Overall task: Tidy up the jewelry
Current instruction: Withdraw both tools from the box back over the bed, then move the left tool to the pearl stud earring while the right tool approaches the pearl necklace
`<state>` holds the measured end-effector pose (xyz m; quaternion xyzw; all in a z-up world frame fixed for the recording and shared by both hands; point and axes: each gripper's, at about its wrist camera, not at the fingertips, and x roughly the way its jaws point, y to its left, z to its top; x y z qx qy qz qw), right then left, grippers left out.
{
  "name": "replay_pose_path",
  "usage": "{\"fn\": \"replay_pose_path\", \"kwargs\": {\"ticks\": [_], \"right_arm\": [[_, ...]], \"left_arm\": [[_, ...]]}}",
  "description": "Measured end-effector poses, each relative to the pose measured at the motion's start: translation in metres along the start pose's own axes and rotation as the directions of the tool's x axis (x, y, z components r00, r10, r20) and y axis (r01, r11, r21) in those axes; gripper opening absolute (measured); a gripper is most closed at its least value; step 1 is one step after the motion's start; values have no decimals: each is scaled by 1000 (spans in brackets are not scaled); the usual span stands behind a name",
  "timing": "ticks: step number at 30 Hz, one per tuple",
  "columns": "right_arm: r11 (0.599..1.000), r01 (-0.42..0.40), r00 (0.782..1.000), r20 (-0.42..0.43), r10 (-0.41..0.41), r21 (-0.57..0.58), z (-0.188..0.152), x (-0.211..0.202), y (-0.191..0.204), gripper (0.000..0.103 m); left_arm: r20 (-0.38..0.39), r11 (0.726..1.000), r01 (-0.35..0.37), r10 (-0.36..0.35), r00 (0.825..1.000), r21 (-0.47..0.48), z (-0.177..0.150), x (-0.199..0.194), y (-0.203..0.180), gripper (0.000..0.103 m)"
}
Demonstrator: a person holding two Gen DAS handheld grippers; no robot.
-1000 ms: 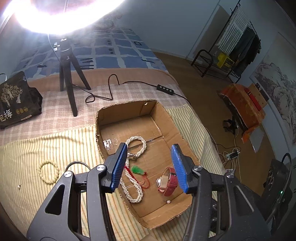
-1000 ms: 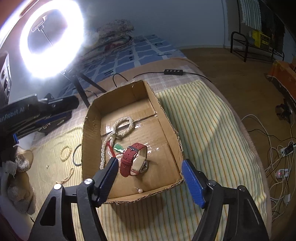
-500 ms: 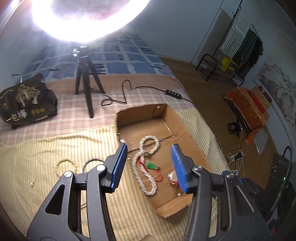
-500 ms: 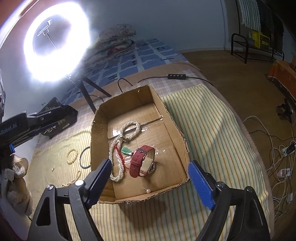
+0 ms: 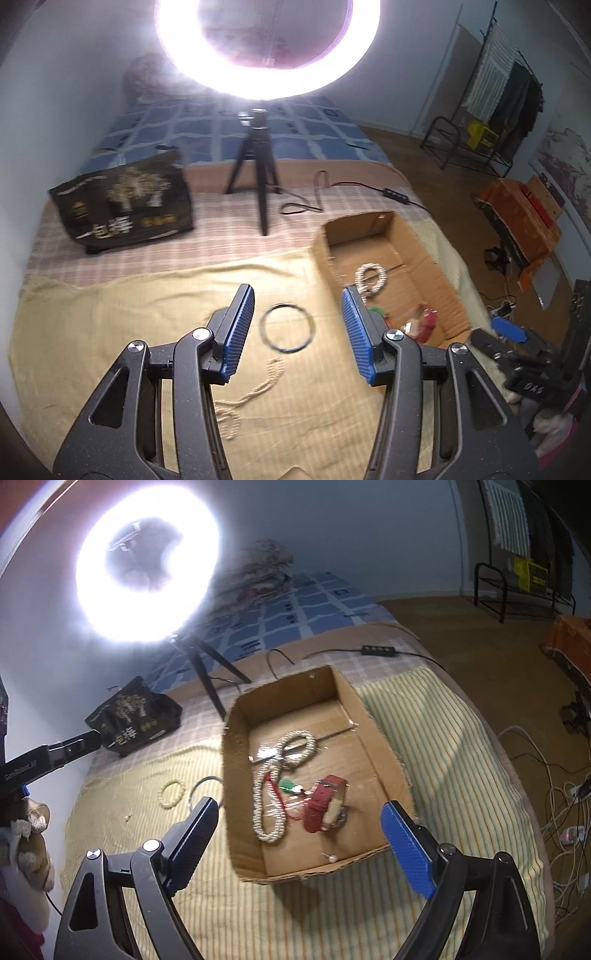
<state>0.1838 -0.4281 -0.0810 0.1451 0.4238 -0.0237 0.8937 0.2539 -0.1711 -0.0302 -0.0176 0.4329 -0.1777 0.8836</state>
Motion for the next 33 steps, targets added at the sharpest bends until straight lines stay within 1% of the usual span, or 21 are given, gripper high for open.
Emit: {"fn": "replay_pose_path", "kwargs": {"ticks": [5,8,16,22,25,27,29,33], "right_arm": [[999,-29,999,35,30,-34,-2,-12,19,91],[997,-47,998,29,48,-53,-4,-14,29,91],[989,-111,992,-69,105,-94,-15,1,58,91],[982,-172,979,-123,162,-76,-20,19,82,91],[978,-189,973,-151,175,-83,-24,29,98,87],[976,-201,967,-173,184,-81,-27,38,107,83],[972,-222,957,-208,202,-76,-33,50,118,77],[963,-249,939,-270,214,-100,-47,69,140,69]], "left_arm": [[-1,999,-29,29,1000,-40,-10,-16,37,50],[-6,997,-38,38,999,-69,-17,-20,56,50],[-23,983,-70,67,998,-172,-35,-24,115,50],[-60,972,-93,81,995,-217,-44,-14,149,50],[-84,963,-97,78,993,-252,-50,-7,164,50],[-104,957,-93,67,992,-276,-55,-1,174,50],[-119,951,-89,55,991,-296,-59,5,183,50],[-145,950,-72,29,989,-302,-68,18,192,50]]}}
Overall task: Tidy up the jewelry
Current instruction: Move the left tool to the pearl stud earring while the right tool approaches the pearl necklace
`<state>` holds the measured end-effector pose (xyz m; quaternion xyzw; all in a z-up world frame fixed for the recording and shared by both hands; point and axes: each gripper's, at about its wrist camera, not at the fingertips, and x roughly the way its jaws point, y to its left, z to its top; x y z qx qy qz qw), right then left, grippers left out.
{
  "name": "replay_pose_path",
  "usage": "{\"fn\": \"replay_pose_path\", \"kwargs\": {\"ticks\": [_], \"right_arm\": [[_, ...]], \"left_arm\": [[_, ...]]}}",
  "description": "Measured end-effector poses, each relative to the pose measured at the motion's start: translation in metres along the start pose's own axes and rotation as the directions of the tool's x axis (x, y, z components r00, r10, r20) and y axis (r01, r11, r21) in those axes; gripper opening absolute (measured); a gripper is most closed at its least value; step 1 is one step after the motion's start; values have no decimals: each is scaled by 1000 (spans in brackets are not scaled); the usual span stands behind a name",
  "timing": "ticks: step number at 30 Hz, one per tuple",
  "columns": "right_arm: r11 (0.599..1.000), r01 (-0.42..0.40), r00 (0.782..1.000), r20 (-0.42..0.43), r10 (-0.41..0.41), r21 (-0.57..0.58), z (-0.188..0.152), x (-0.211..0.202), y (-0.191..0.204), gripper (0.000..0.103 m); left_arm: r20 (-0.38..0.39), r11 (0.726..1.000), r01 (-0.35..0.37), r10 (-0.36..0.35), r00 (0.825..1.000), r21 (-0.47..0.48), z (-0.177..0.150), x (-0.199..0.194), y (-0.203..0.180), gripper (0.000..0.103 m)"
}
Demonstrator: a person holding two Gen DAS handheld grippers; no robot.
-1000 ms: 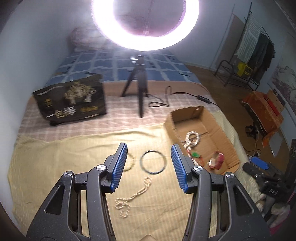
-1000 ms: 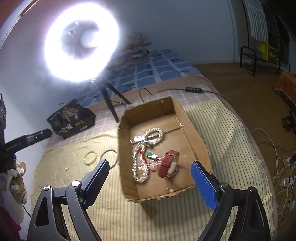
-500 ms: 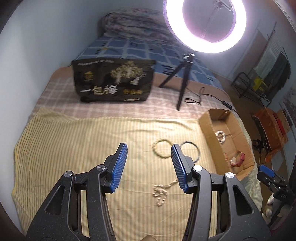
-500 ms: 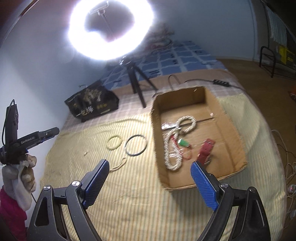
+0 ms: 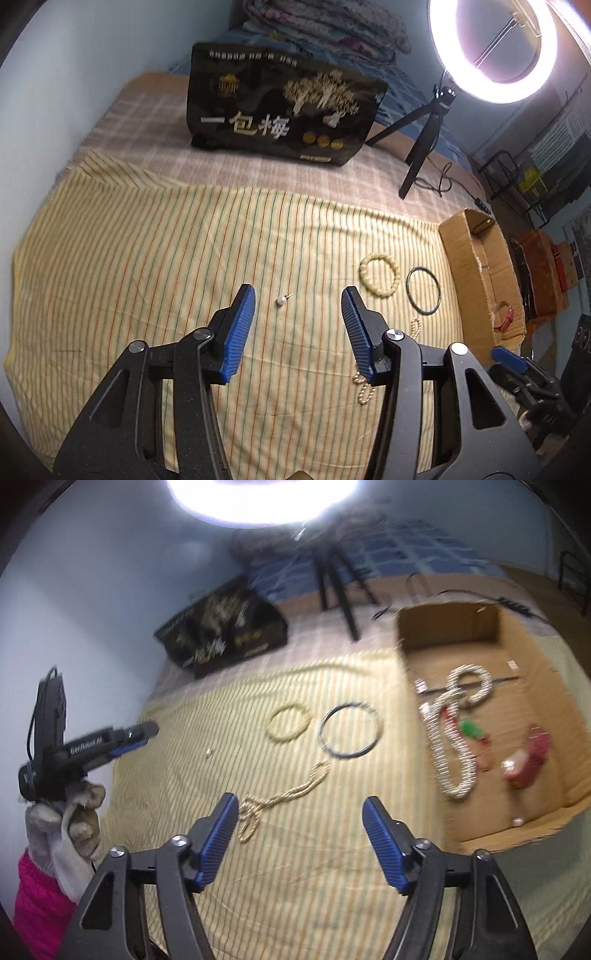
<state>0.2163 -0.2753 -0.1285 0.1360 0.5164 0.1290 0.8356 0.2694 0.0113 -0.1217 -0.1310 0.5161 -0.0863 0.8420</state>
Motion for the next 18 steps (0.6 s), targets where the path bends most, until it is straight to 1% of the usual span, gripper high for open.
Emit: {"fn": "replay_pose_path", "kwargs": {"ticks": [3,4,5,6,8,10,11,14,18], "right_arm": [[999,-3,999,-52,0,-48,-8,23,16,63],[998,-1,998,-66,-3,-58,-10,29,20,61],[998,1,996,-84,-7,-70,-14,37,25,60],[997,3,995,-95,-10,-79,-16,43,29,59],[994,10,992,-123,-23,-106,-21,57,38,57],[991,17,989,-141,-36,-132,-26,68,45,55],[989,21,988,-149,-43,-145,-28,73,48,53],[983,33,985,-161,-63,-181,-33,83,59,50],[979,49,983,-165,-82,-197,-36,92,63,47]], "left_arm": [[-20,1000,11,-10,1000,21,-4,9,2,50],[-28,1000,12,-12,1000,26,-6,12,3,47],[-38,1000,9,-8,999,29,-6,16,3,42],[-48,999,9,-7,999,32,-7,20,4,40],[-62,999,10,-8,998,38,-8,27,3,39],[-72,999,2,2,997,54,-9,34,1,36],[-77,998,-8,13,997,67,-9,37,0,30],[-94,996,-22,30,995,89,-11,48,-2,29],[-116,990,-47,62,991,133,-14,63,-5,26]]}}
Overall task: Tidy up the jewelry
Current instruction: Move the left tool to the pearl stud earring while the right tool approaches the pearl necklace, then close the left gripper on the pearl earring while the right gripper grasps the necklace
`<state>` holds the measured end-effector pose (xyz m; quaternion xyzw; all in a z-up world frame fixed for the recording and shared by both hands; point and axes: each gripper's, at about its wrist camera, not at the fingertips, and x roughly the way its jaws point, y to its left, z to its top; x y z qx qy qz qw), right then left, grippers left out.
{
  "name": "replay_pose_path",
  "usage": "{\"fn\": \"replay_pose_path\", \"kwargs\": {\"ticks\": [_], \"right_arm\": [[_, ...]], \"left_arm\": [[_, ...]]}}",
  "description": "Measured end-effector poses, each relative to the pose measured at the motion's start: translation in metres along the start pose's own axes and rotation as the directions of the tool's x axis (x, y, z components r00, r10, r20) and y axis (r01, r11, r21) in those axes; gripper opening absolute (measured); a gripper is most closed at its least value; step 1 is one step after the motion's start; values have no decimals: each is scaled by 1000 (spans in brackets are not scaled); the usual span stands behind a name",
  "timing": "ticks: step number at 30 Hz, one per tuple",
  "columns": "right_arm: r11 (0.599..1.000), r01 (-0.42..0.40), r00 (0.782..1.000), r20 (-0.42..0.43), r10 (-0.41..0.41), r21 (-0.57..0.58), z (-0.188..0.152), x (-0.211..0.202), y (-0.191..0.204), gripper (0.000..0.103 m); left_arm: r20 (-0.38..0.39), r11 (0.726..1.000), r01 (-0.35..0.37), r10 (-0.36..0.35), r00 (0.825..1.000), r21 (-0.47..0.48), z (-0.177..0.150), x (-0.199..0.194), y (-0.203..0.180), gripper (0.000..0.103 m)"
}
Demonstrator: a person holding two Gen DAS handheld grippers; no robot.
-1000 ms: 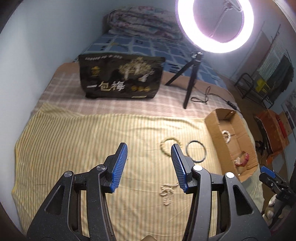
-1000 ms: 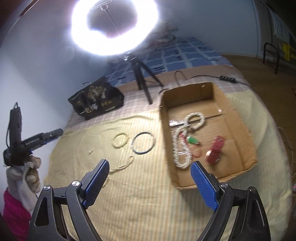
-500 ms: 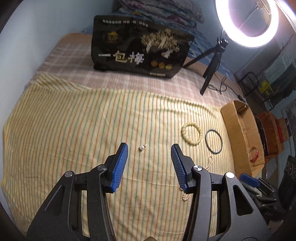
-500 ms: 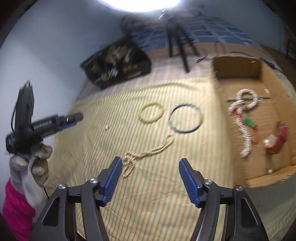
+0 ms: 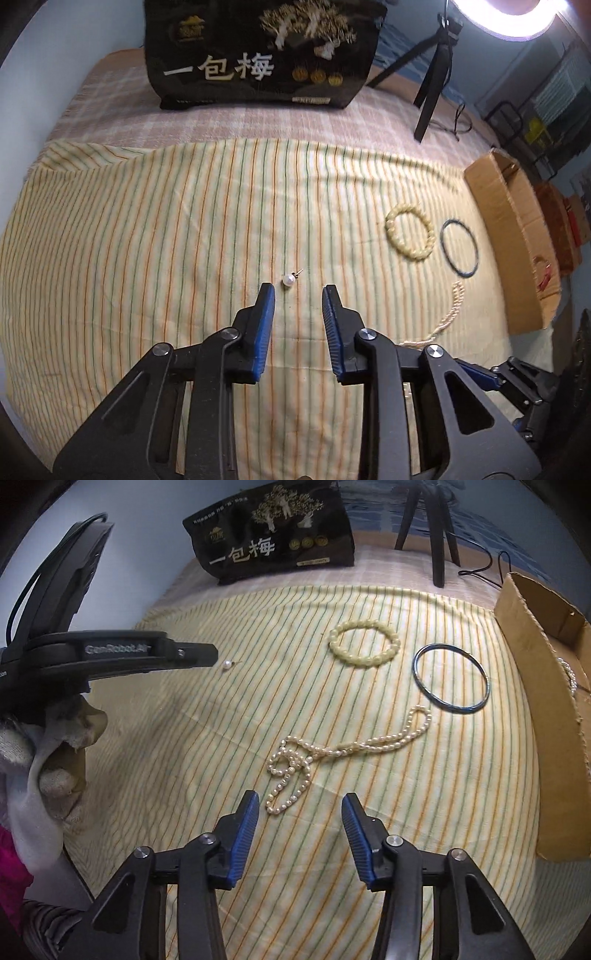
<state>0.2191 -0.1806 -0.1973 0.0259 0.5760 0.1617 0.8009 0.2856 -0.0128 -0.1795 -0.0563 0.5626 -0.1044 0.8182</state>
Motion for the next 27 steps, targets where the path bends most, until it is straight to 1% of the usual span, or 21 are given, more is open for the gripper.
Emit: {"fn": "replay_pose_path", "kwargs": {"ticks": [5,7,10,18,19,20,21,23,27], "right_arm": [[1000,11,1000,-11,-11,4,2,8,-1,42],[1000,13,1000,-14,-13,2,5,12,0,42],[1000,20,1000,-13,-20,-1,6,14,1,40],[999,47,999,-5,-47,-10,11,20,5,38],[998,56,998,-3,-56,-17,11,21,7,38],[997,66,998,-1,-66,-27,12,23,9,38],[996,77,997,1,-77,-37,12,24,11,38],[993,105,994,6,-105,-61,12,26,15,36],[983,156,988,17,-155,-102,9,28,21,34]], "left_arm": [[-14,1000,-13,13,1000,-4,3,13,4,26],[-13,1000,-12,12,1000,-10,5,16,5,25],[-20,1000,-13,13,1000,-10,8,21,7,21],[-26,1000,-17,17,1000,-10,12,31,8,21],[-26,1000,-17,17,1000,-9,12,31,8,20],[-26,1000,-19,19,999,-5,12,32,7,16],[-28,1000,-22,22,999,0,12,32,6,15],[-29,1000,-27,27,999,9,11,34,5,14],[-28,999,-42,42,999,21,11,37,3,9]]}}
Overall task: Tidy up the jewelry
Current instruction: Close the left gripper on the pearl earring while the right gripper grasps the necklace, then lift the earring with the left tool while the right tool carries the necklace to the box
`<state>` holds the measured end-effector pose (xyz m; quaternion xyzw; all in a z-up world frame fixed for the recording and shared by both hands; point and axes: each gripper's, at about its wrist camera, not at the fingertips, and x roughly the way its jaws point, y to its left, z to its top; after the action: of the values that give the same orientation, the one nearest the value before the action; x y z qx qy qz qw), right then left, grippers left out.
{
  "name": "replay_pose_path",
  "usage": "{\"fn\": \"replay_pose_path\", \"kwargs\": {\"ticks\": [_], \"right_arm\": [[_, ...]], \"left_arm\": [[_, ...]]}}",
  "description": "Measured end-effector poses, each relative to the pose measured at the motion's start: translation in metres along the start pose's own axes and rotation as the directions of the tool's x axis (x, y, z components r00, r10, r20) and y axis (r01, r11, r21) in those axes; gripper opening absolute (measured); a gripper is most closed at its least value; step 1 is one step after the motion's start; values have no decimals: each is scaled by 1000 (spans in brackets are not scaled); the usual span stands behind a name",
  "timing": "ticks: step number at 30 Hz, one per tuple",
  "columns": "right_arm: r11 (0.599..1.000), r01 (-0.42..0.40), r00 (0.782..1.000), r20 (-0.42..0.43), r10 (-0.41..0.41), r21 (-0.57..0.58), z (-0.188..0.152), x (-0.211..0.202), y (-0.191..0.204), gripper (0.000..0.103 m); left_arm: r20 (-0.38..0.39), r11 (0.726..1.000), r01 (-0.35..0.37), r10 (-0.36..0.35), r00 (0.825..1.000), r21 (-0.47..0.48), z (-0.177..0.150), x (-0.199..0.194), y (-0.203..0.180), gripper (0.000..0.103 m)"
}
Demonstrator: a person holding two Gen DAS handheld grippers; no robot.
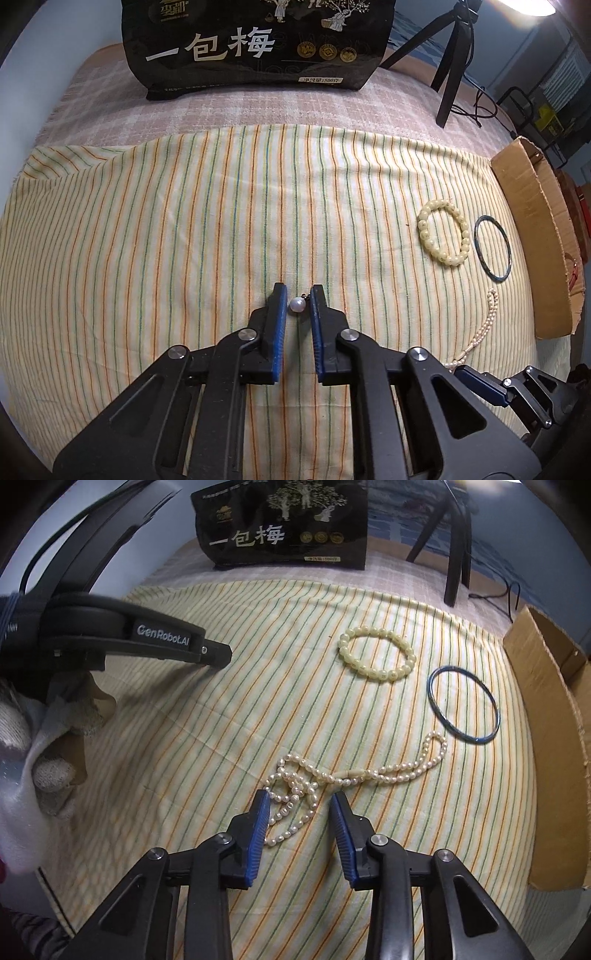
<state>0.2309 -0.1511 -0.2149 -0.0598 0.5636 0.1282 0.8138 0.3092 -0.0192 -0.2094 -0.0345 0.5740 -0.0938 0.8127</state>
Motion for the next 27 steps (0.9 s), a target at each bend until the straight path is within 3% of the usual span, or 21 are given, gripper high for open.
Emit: {"fn": "replay_pose_path", "kwargs": {"ticks": [3,5,10,27], "right_arm": [[999,39,999,6,-39,-37,-2,1,5,29],[996,60,998,16,-59,-65,-2,0,9,19],[997,45,999,23,-43,-70,0,-3,8,7],[998,-67,988,142,63,22,6,-62,-20,5]], "left_arm": [[3,1000,-8,8,1000,7,-1,2,-1,9],[7,1000,-16,16,1000,15,-2,2,-1,9],[10,1000,-19,18,1000,19,-2,1,-2,9],[71,1000,-8,9,997,-14,-12,-45,5,9]]}}
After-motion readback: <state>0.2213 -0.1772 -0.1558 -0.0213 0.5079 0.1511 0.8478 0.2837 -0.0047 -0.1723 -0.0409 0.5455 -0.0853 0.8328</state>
